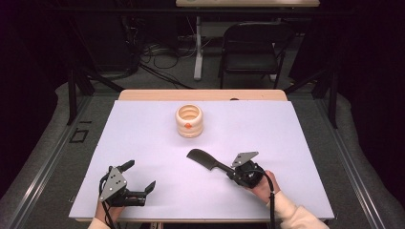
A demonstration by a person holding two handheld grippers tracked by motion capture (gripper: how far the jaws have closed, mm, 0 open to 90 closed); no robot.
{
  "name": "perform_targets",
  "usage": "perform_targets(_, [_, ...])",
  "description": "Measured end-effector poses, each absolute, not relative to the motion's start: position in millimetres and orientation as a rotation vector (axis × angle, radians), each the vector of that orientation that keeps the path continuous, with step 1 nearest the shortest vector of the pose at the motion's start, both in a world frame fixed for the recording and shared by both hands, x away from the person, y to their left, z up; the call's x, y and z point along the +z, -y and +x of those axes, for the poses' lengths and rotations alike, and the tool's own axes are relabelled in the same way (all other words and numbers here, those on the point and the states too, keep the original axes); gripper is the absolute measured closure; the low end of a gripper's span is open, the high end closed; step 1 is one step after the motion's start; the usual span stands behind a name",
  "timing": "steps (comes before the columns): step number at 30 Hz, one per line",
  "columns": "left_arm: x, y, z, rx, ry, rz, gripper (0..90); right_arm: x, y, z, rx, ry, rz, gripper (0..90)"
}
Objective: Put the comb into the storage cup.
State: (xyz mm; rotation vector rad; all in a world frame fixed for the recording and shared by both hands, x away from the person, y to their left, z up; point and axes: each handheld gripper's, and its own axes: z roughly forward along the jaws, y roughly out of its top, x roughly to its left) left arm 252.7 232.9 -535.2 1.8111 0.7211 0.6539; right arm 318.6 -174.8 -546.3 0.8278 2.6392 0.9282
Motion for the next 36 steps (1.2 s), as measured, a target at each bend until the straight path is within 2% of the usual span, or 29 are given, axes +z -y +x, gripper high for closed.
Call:
perform_targets(14, [-535.4, -232.7, 252.9, 0.651, -0.725, 1.809, 0.1, -546.9, 179.6, 323.6, 0.857, -2.618, 0.813, 89.7])
perform_targets(24, [-535.4, -232.7, 253.3, 0.654, -0.724, 1.812, 0.1, -532.4, 173.4, 316.3, 0.831, -2.684, 0.748, 65.9])
perform_targets(36, [-535.6, -232.2, 253.8, 0.654, -0.724, 1.815, 0.1, -521.2, 166.8, 319.6, 0.778, -2.687, 0.716, 54.7])
